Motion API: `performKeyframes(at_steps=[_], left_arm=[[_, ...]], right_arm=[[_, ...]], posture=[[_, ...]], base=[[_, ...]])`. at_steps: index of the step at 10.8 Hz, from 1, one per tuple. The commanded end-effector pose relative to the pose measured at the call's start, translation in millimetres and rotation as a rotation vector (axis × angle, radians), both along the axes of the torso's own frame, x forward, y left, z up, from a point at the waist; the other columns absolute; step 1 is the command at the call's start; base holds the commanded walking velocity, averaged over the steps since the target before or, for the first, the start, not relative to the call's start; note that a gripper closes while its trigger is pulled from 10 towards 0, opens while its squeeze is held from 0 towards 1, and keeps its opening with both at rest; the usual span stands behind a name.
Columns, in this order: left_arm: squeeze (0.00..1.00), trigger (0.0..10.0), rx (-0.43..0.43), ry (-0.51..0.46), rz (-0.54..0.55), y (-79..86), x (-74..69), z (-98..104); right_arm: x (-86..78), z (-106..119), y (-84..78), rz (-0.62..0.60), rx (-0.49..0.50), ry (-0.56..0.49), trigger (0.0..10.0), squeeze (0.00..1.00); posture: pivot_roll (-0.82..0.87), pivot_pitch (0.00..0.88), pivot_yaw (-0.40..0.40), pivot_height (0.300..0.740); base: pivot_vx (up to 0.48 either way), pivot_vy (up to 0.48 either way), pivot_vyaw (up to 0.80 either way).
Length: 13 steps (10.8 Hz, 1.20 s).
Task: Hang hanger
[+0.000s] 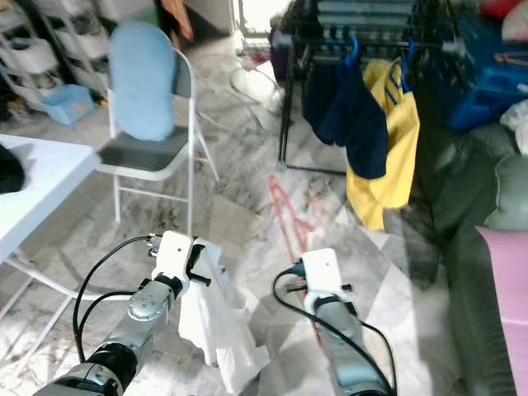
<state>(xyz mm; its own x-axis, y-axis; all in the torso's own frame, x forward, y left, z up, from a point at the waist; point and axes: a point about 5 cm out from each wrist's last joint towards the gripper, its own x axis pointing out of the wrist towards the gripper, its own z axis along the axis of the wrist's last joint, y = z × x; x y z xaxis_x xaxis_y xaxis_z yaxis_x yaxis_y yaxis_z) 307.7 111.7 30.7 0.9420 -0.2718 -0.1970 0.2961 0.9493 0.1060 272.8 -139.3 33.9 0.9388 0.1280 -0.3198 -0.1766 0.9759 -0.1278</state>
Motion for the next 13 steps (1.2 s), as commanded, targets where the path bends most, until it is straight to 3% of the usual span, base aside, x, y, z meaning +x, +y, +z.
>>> performKeyframes(at_steps=[1, 3, 6, 9, 11, 12, 13], left_arm=[[0.0, 10.0, 0.002, -0.033, 0.008, 5.7, 7.0, 9.1], [0.0, 10.0, 0.009, -0.032, -0.013, 5.1, 8.7, 10.8], [0.0, 10.0, 0.019, -0.036, -0.045, 1.9, 7.4, 10.3], [0.0, 10.0, 0.03, -0.033, -0.075, -2.3, 4.2, 7.8], [0.0, 10.0, -0.036, -0.025, -0.175, -8.1, -0.6, 7.5], [0.0, 10.0, 0.039, -0.113, -0.231, -11.2, 4.1, 19.4], [0.0, 10.0, 0.194, -0.221, -0.326, -14.2, 16.5, 39.3]], right_arm=[[4.3, 5.3, 4.3, 0.007, 0.019, -0.015, 10.0, 0.0], [3.4, 3.7, 5.7, -0.003, 0.028, -0.009, 10.0, 0.0], [1.5, 0.8, 4.5, -0.022, 0.025, 0.006, 10.0, 0.0], [-2.1, -0.8, 1.0, -0.034, 0.024, 0.012, 10.0, 0.0], [-2.6, -0.5, 0.2, -0.03, 0.014, 0.011, 10.0, 0.0], [-4.1, -1.4, -1.2, -0.027, 0.007, 0.012, 10.0, 0.0], [-2.3, 6.7, -11.5, -0.06, -0.001, -0.05, 10.0, 0.0]], posture=[[-0.19, 0.098, 0.085, 0.74], [-0.19, 0.103, 0.097, 0.74], [-0.2, 0.114, 0.105, 0.74], [-0.2, 0.121, 0.1, 0.74], [-0.2, 0.132, 0.091, 0.74], [-0.19, 0.138, 0.086, 0.74], [-0.19, 0.148, 0.083, 0.74]], base=[[0.0, 0.442, 0.0], [0.0, 0.48, 0.0], [0.0, 0.431, -0.74], [0.0, 0.0, -0.42], [0.0, 0.0, 0.0], [0.0, 0.0, 0.0], [0.0, 0.0, 0.0]])
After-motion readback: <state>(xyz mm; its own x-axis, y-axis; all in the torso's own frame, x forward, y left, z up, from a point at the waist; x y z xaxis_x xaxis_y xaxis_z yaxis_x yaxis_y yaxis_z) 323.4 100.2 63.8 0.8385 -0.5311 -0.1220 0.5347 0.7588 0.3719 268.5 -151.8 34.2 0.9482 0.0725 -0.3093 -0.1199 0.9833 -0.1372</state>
